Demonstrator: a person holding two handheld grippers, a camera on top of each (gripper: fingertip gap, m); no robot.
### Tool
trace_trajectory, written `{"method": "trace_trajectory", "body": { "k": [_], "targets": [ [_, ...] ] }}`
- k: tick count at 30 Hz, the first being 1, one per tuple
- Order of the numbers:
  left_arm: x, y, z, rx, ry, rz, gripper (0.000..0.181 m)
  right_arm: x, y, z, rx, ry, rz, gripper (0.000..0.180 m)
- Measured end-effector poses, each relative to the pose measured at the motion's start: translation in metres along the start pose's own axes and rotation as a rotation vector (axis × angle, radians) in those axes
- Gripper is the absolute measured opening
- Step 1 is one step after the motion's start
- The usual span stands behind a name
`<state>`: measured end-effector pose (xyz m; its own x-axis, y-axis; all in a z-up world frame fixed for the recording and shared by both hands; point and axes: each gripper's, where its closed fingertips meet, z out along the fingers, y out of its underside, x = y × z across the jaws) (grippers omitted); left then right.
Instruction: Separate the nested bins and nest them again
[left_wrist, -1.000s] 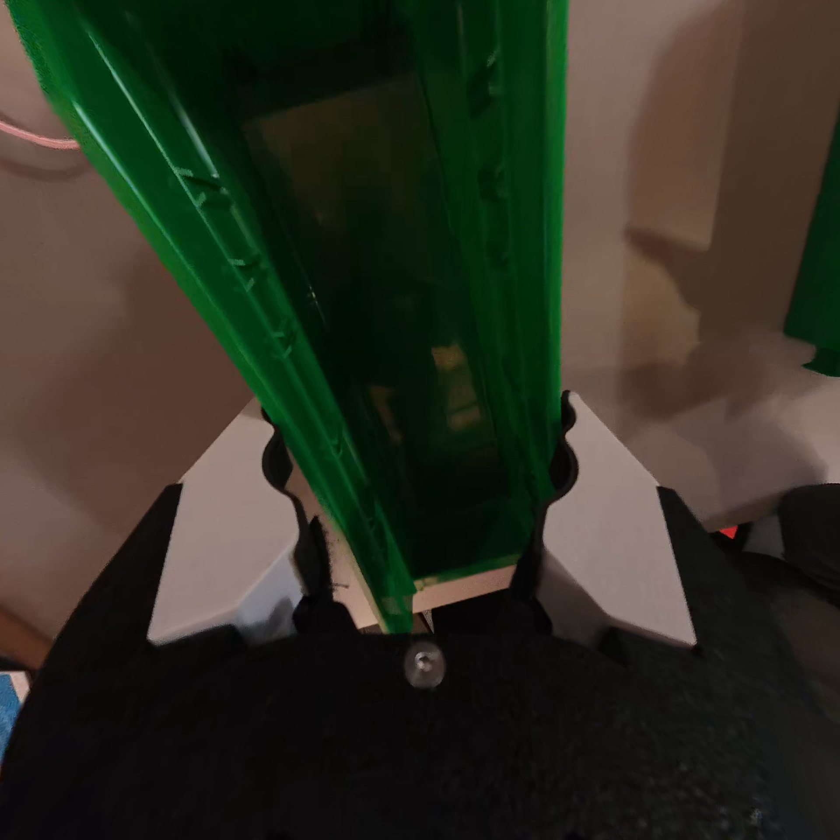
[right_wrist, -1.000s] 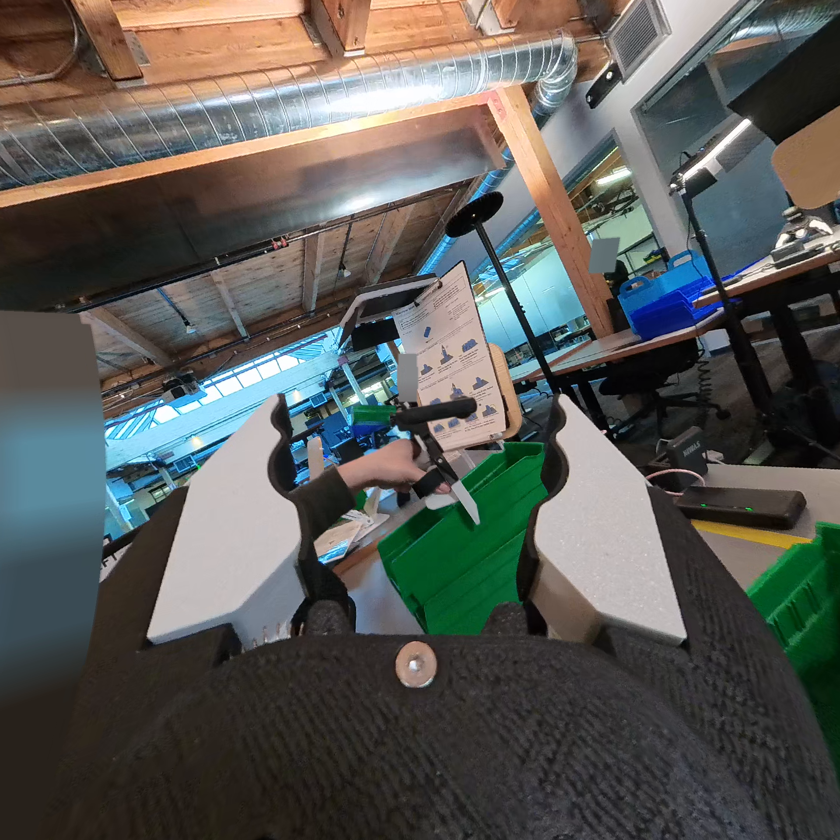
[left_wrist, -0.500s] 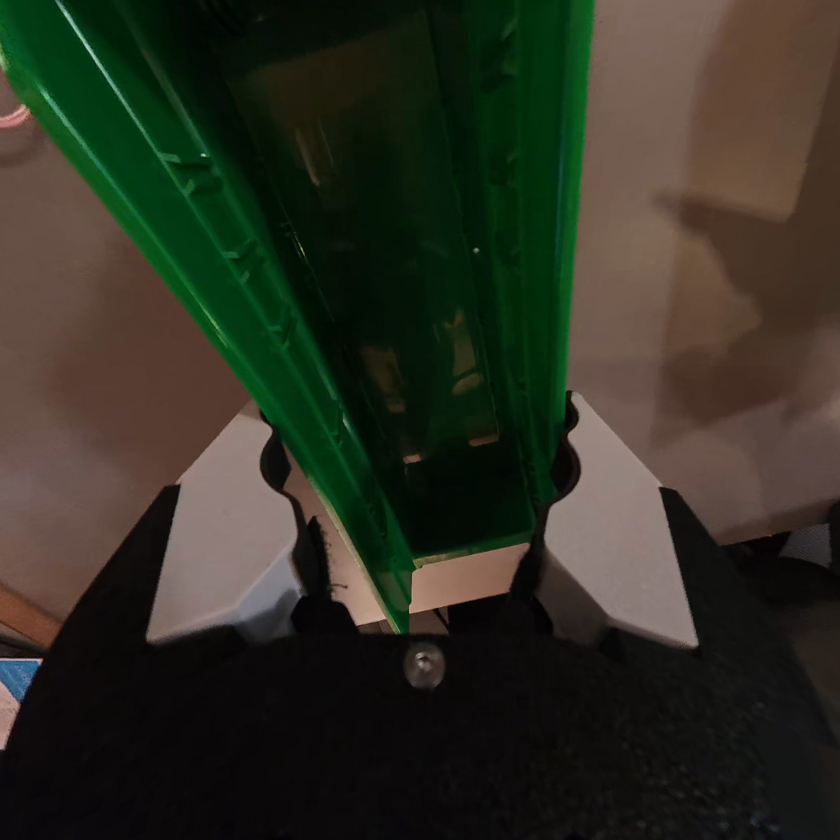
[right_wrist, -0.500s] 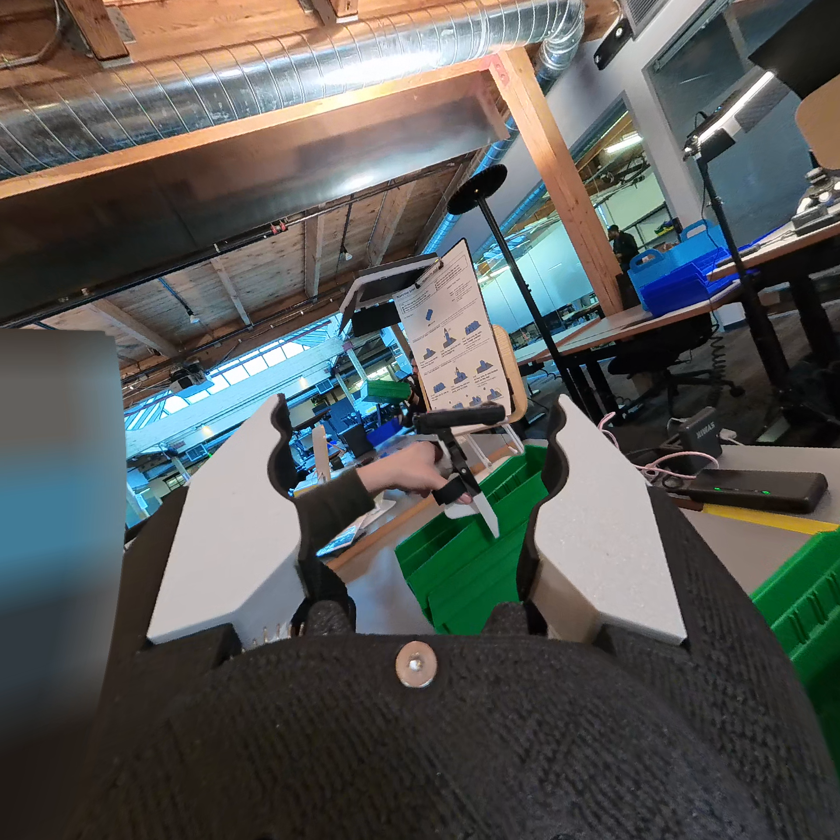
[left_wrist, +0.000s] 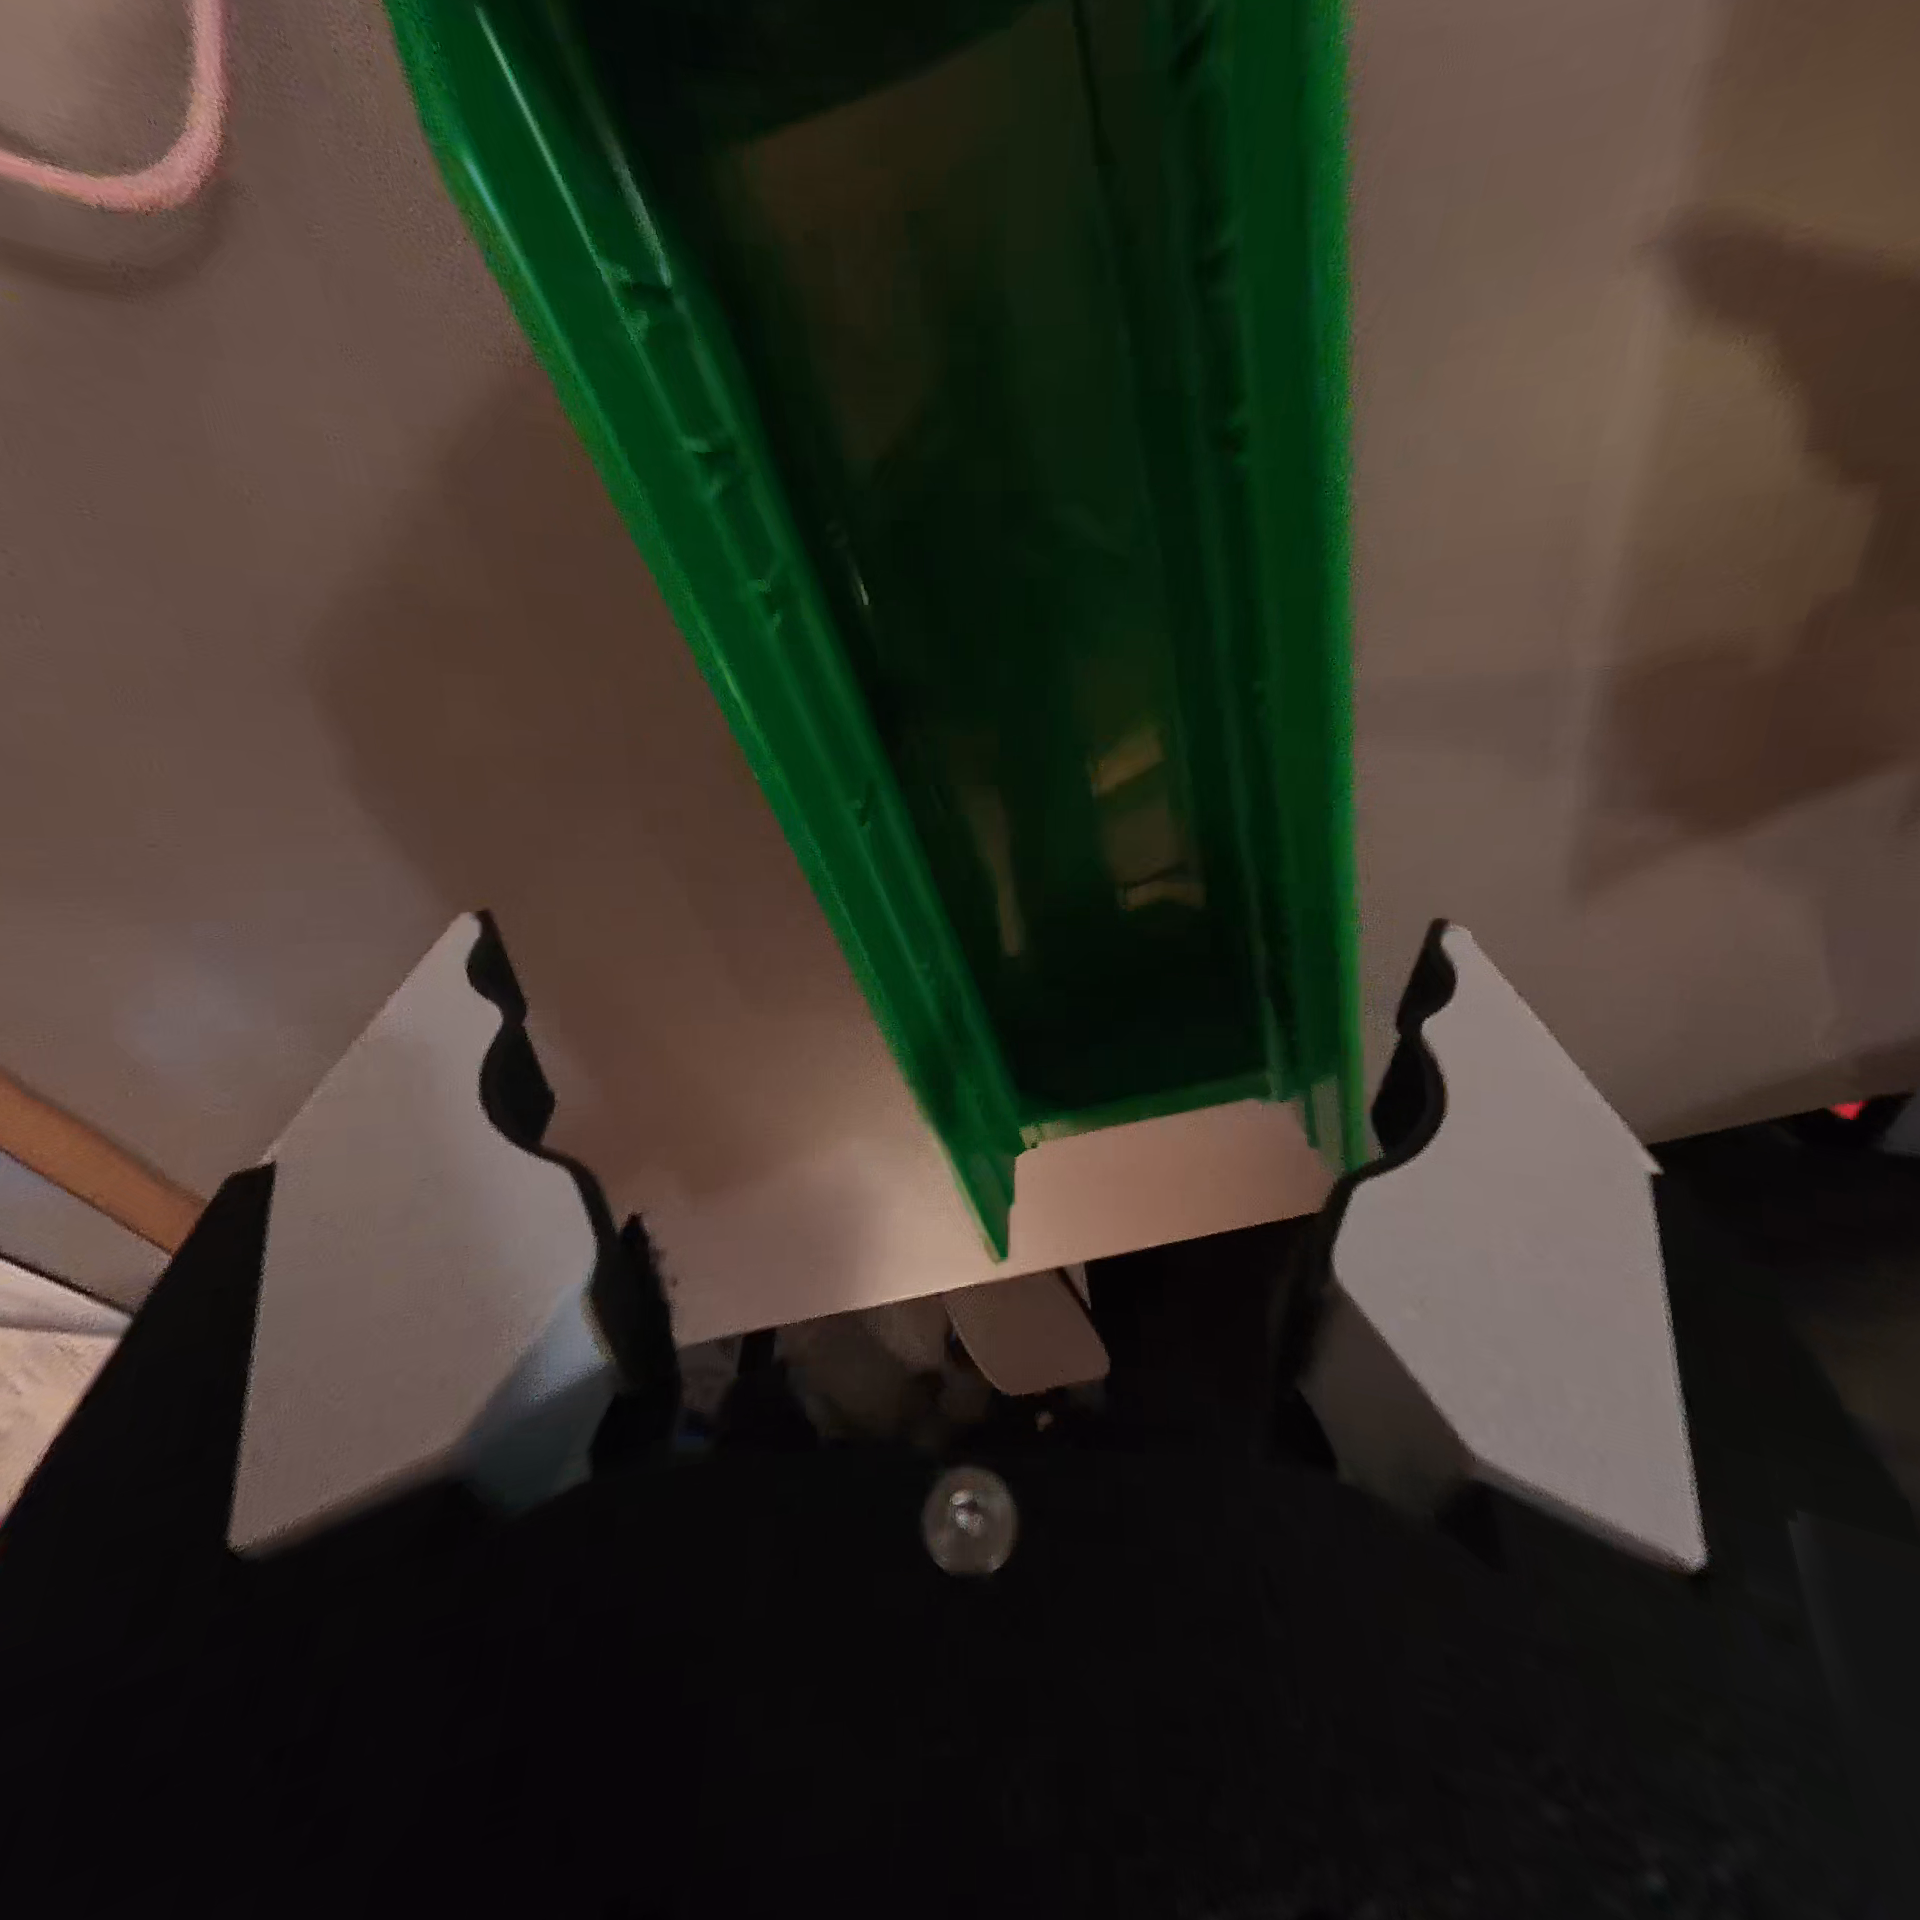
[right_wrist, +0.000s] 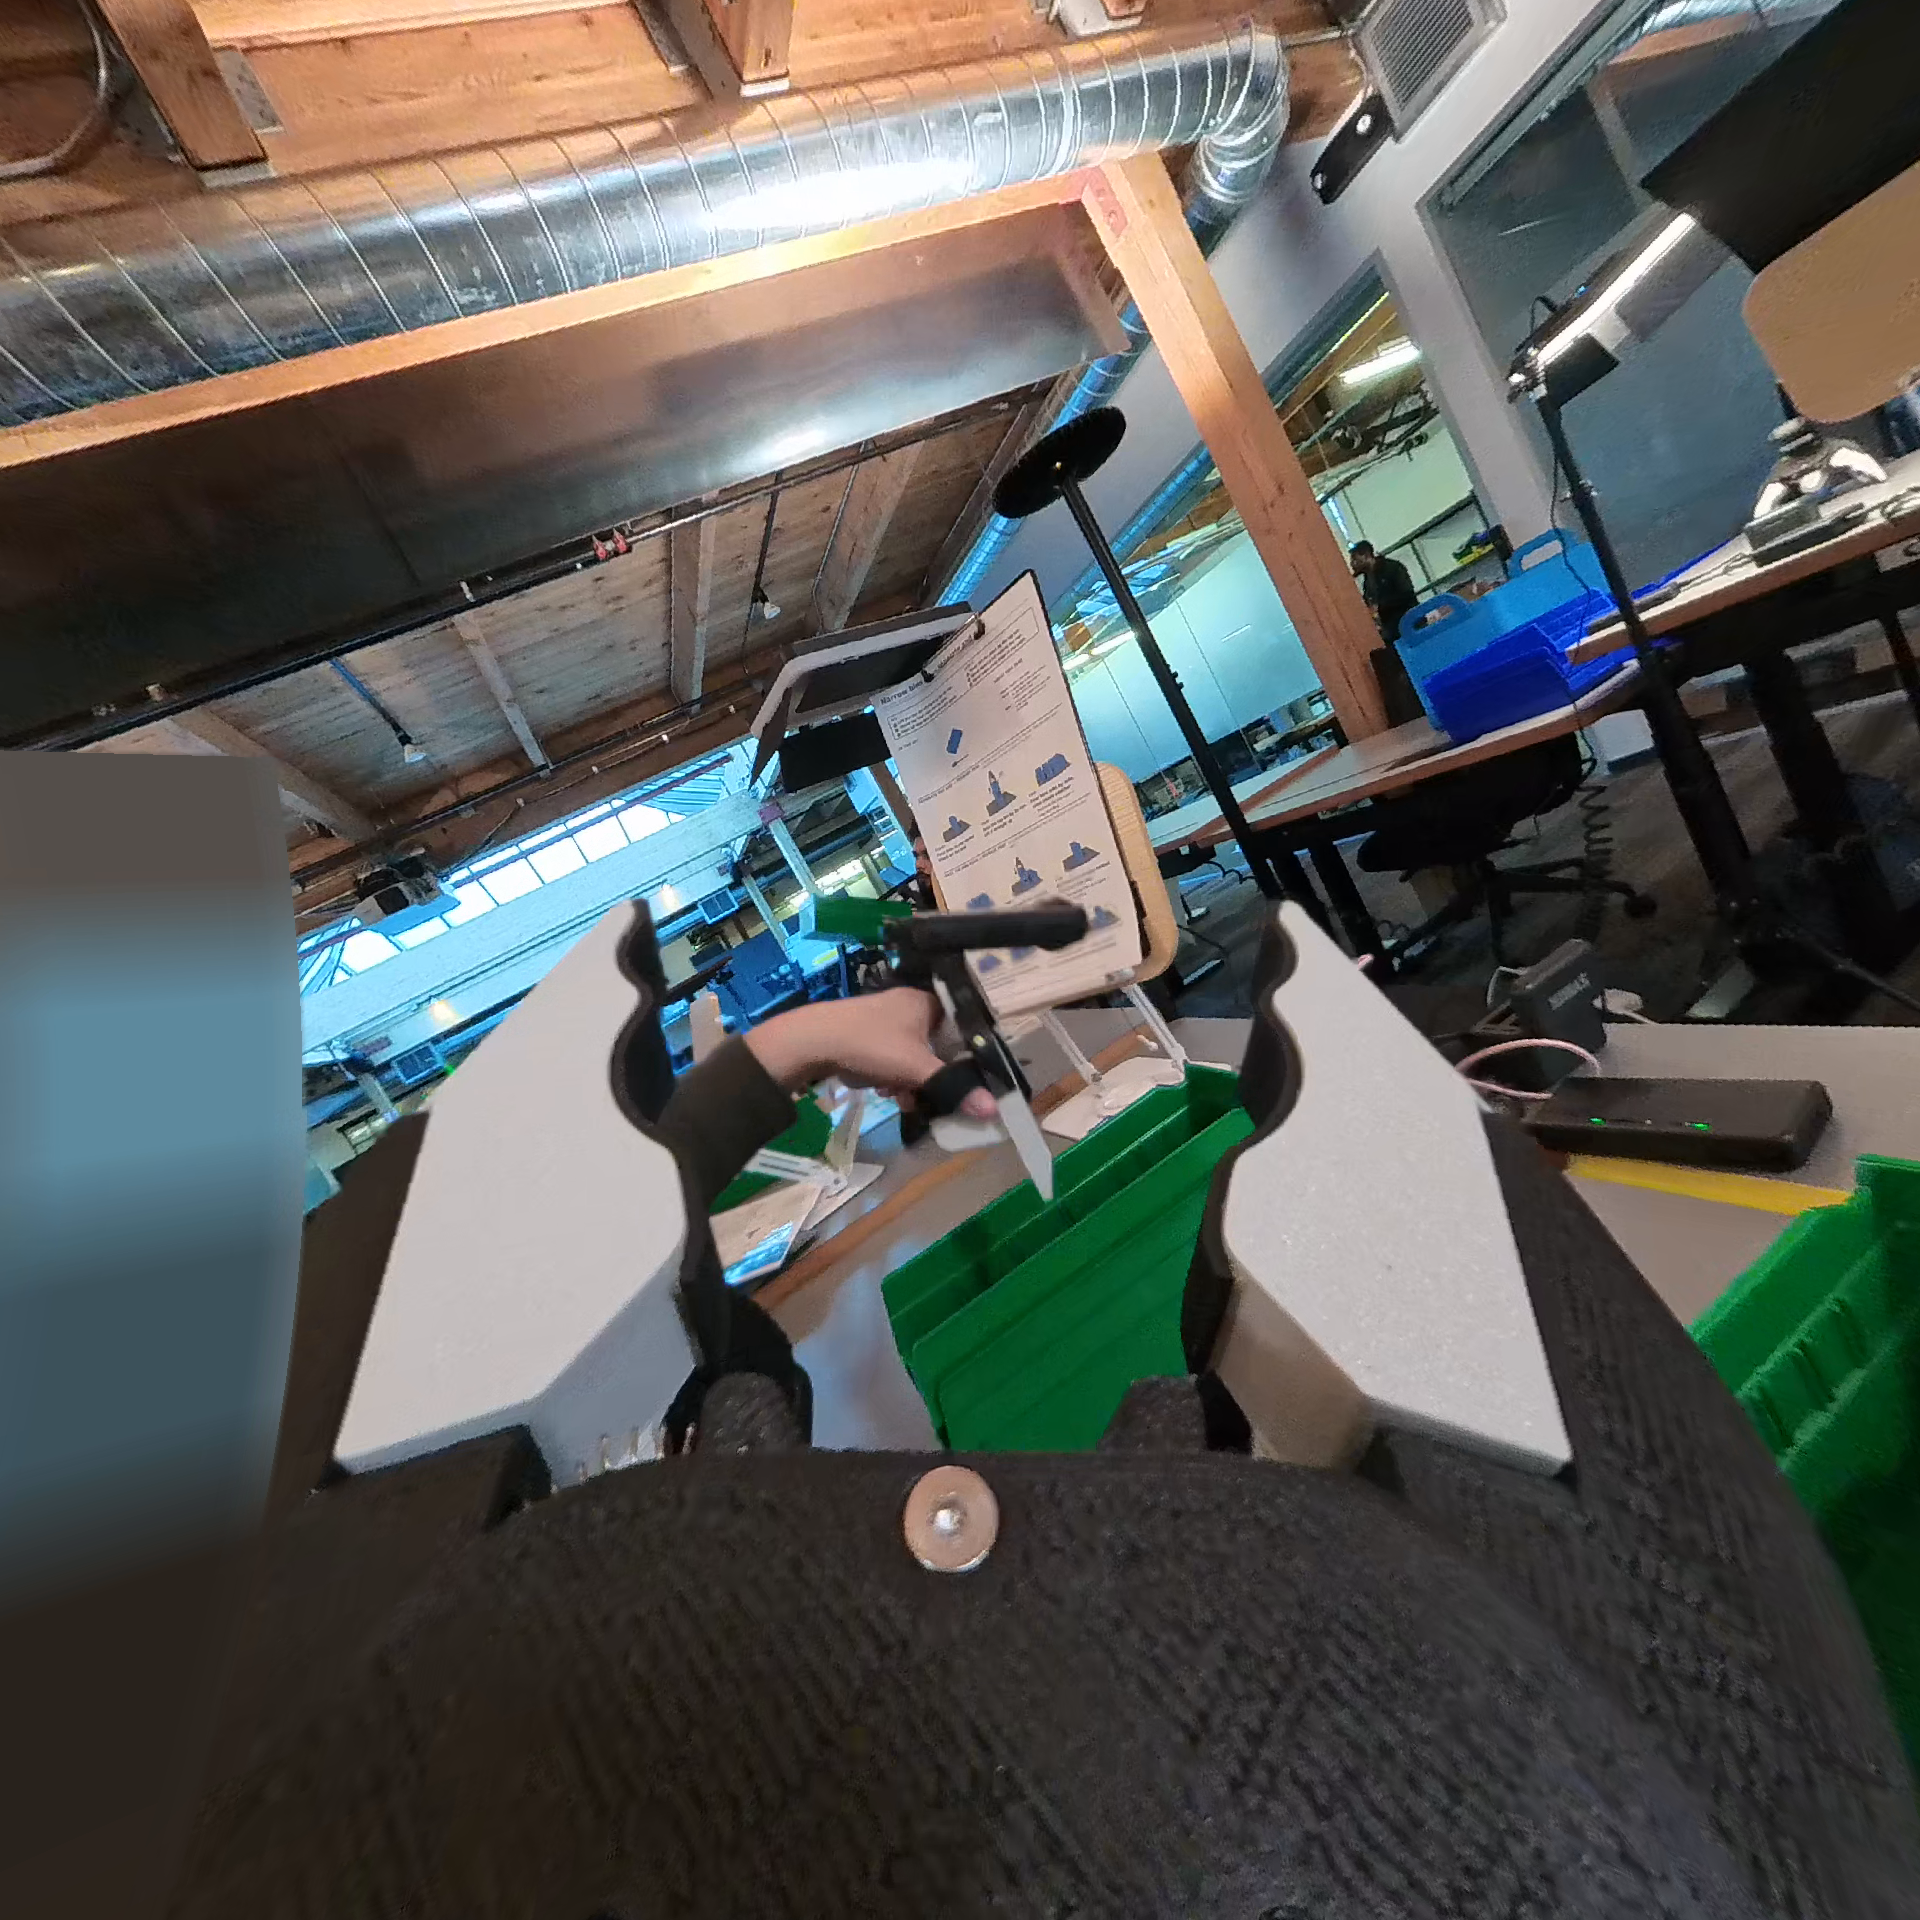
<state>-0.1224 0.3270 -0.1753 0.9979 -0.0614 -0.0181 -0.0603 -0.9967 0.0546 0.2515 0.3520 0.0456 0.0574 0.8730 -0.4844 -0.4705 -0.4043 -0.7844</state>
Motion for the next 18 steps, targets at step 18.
{"method": "trace_trajectory", "body": {
  "k": [18],
  "targets": [
    [0.302,-0.160,0.037,0.327,0.307,0.288,0.120,0.038,-0.023,-0.038,0.080,0.195,-0.028,0.112]
  ]
}}
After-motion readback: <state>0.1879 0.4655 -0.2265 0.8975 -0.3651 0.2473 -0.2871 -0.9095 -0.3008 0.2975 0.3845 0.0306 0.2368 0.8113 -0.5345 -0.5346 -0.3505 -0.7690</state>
